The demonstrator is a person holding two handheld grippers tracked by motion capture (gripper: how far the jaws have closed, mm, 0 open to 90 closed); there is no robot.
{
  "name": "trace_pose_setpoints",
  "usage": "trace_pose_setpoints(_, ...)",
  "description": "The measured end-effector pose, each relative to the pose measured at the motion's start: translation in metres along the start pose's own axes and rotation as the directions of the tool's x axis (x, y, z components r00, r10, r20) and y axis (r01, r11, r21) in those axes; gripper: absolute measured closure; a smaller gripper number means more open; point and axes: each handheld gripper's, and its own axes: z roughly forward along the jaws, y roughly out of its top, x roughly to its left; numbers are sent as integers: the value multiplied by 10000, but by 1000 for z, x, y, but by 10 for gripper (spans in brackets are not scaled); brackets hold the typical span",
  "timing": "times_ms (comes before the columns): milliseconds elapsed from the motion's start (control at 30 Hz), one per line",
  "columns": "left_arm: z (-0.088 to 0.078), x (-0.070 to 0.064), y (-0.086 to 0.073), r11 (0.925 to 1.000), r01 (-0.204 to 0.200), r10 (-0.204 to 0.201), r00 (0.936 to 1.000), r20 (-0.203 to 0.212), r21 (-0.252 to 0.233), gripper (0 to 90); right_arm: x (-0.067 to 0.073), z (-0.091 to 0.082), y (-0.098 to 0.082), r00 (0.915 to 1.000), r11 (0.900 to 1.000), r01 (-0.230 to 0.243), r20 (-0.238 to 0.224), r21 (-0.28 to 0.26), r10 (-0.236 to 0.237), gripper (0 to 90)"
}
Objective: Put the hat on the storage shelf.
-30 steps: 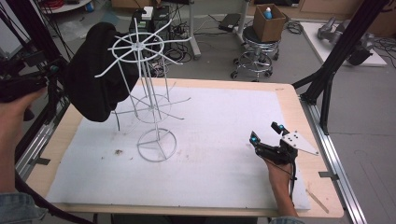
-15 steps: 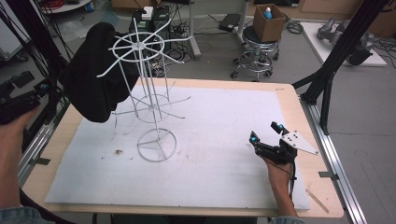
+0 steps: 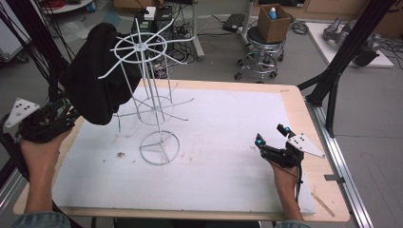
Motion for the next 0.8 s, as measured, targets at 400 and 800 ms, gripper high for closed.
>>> trace_pose_setpoints(400, 11, -5, -43, 9990, 205, -191, 9992, -357, 404, 272, -1, 1, -1, 9999, 10000, -55, 158, 81, 54, 94)
trace_pose_setpoints(800, 12, -12, -62, 9986, 211, -204, 9997, -163, 486, 256, -6, 3, -4, 9976, 9976, -421, 563, 544, 391, 94)
